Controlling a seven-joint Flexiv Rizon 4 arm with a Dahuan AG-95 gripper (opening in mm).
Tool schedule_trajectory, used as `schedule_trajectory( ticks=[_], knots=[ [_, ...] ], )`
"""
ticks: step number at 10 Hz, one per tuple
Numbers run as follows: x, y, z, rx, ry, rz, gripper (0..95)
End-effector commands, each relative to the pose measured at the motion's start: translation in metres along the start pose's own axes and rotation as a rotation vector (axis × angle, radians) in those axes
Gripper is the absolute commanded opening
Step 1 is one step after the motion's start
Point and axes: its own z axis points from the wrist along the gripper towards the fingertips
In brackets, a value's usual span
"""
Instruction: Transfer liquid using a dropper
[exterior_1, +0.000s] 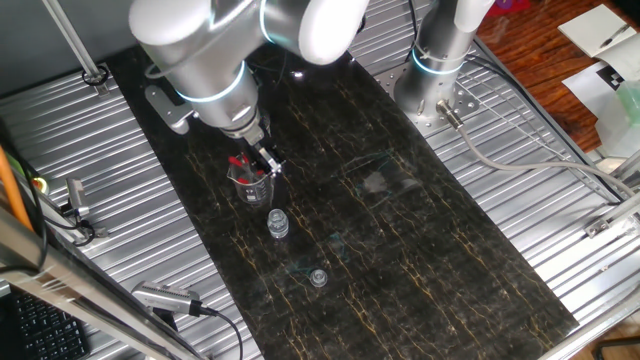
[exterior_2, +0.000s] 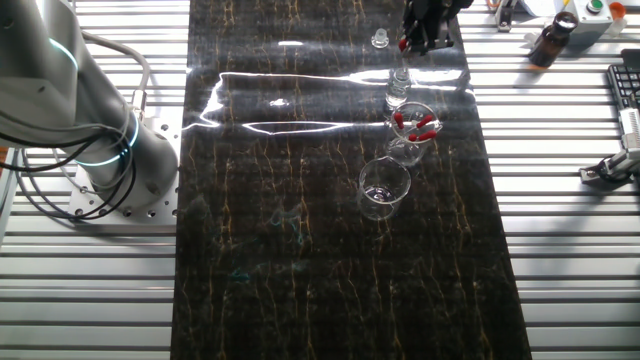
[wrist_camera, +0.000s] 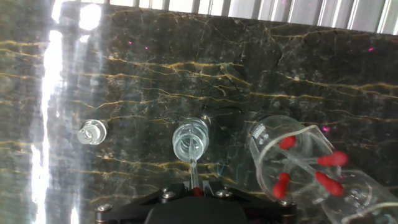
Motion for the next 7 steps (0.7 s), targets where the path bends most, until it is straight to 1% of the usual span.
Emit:
schedule_trajectory(
  ticks=[1, 4, 6, 7],
  knots=[
    [0.004, -0.007, -0.005, 0.000, 0.001, -0.003, 0.0],
    [0.012, -0.025, -0.025, 0.000, 0.017, -0.007, 0.0],
    [0.020, -0.039, -0.034, 0.013, 0.024, -0.014, 0.0],
    [0.022, -0.042, -0.035, 0.013, 0.024, -0.016, 0.0]
  ],
)
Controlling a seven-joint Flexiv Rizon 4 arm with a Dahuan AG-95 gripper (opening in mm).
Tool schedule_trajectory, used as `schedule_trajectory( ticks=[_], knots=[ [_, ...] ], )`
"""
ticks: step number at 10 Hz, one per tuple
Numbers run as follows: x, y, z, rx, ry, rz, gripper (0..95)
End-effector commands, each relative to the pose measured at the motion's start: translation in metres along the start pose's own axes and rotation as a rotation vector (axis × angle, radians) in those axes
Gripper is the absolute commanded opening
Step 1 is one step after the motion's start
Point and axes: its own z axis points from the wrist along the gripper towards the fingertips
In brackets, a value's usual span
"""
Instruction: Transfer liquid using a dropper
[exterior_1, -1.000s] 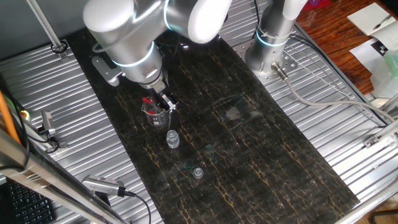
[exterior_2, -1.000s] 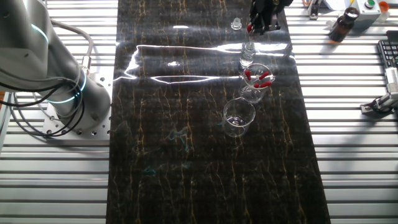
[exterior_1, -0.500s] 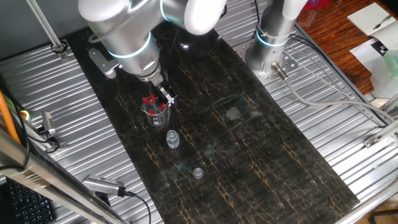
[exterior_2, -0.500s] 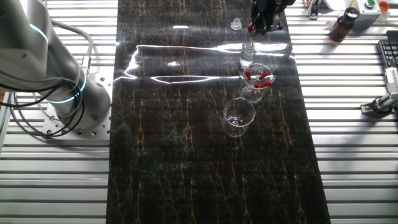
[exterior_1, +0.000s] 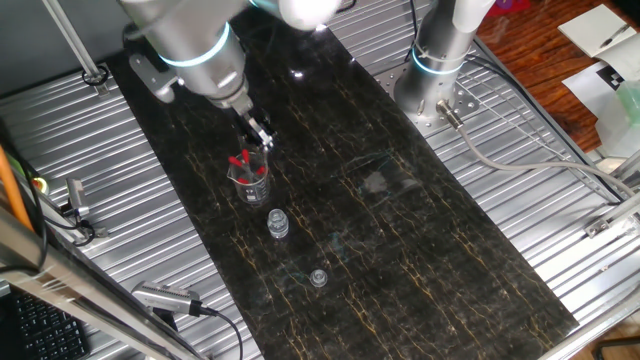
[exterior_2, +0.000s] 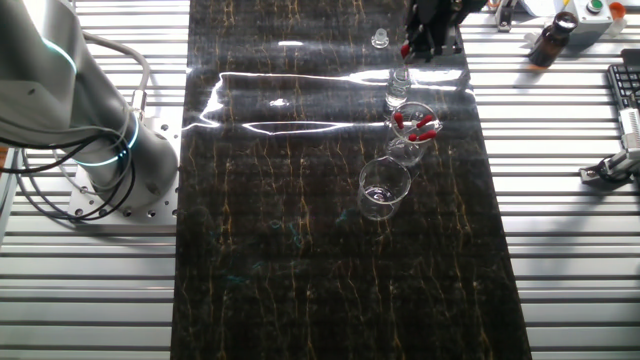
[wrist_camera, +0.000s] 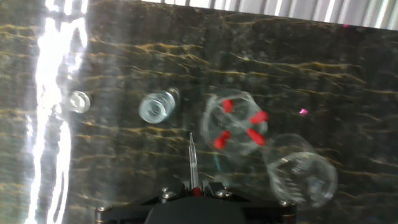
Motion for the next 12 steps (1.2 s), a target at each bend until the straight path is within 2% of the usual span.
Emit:
schedule_trajectory(
  ticks=[1, 5, 10, 12],
  knots=[
    [0.011, -0.017, -0.003, 0.003, -0.004, -0.014, 0.0],
    [0.032, -0.054, -0.002, 0.004, -0.004, -0.044, 0.0],
    [0.052, -0.079, 0.006, 0.008, -0.002, -0.059, 0.0],
    [0.052, -0.080, 0.008, 0.012, 0.000, -0.055, 0.0]
  ],
)
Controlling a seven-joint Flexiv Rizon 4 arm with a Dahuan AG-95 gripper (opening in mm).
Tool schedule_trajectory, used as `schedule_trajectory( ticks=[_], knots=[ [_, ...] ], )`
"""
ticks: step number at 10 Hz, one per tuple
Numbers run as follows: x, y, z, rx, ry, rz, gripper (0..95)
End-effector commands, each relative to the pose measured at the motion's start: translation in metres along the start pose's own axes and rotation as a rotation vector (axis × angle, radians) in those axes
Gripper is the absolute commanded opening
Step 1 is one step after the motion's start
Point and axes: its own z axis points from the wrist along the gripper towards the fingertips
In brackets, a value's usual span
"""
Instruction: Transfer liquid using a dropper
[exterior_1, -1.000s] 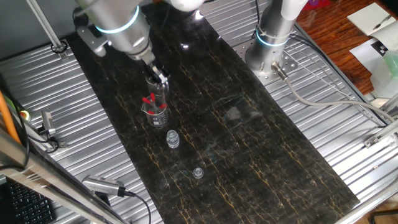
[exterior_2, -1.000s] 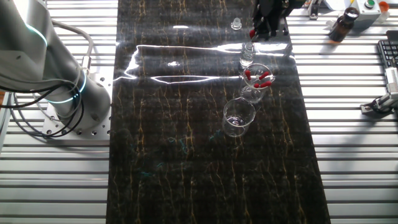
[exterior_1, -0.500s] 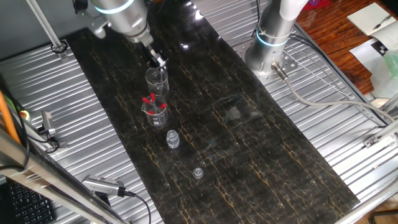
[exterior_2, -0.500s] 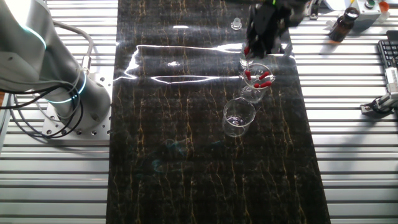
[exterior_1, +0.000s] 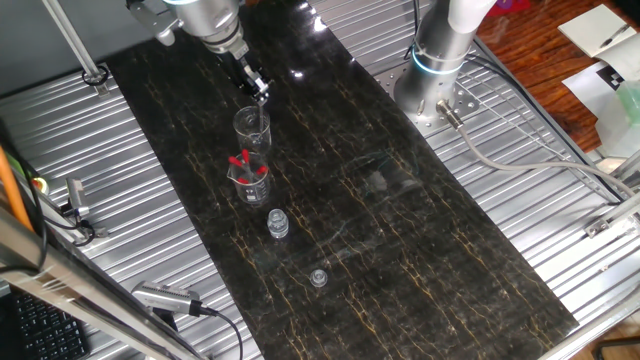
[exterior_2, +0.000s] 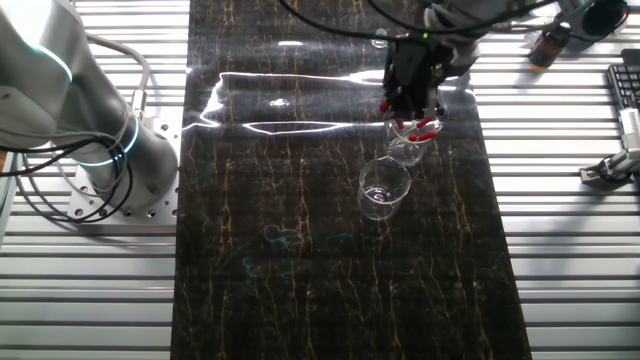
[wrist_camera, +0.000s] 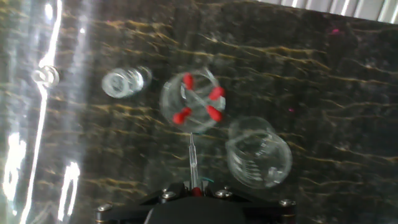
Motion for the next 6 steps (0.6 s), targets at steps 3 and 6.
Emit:
schedule_trajectory(
  ticks=[3, 6],
  knots=[
    [-0.0010, 0.0005, -0.0001, -0.004, 0.000, -0.008, 0.0],
    [-0.0010, 0.0005, -0.0001, -0.019, -0.003, -0.031, 0.0]
  ],
)
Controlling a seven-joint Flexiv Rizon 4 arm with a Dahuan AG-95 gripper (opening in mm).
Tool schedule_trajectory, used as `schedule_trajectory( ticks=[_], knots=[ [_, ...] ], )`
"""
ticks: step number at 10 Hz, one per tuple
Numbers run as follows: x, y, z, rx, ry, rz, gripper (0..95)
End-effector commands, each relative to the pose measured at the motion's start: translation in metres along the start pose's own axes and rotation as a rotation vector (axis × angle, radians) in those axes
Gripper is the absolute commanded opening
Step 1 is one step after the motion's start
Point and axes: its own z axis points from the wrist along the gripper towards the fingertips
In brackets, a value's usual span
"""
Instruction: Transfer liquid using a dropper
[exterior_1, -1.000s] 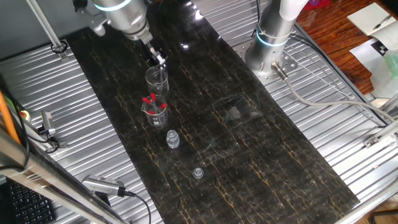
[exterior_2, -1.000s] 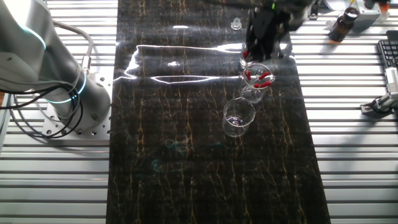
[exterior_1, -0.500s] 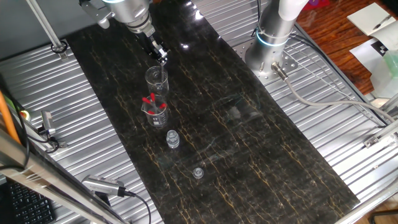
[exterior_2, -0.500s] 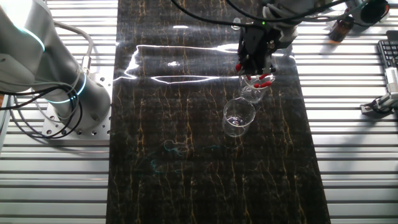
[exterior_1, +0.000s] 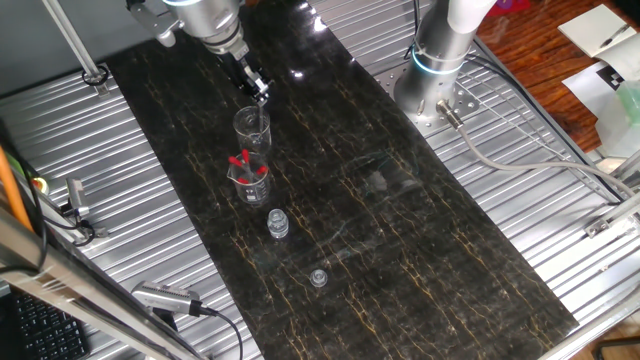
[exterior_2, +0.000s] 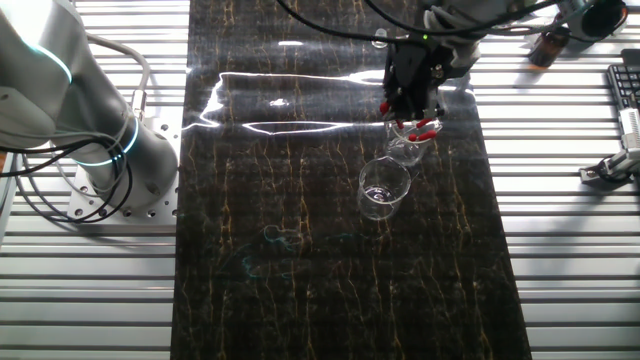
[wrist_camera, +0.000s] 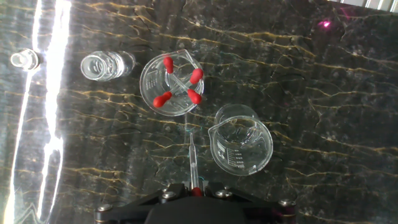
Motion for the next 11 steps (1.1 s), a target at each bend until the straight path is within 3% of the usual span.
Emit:
schedule_trajectory(
  ticks=[1, 11],
  knots=[
    [0.0004, 0.0006, 0.0000, 0.000, 0.006, 0.004, 0.0],
    [0.0004, 0.0006, 0.0000, 0.015, -0.001, 0.033, 0.0]
  ],
)
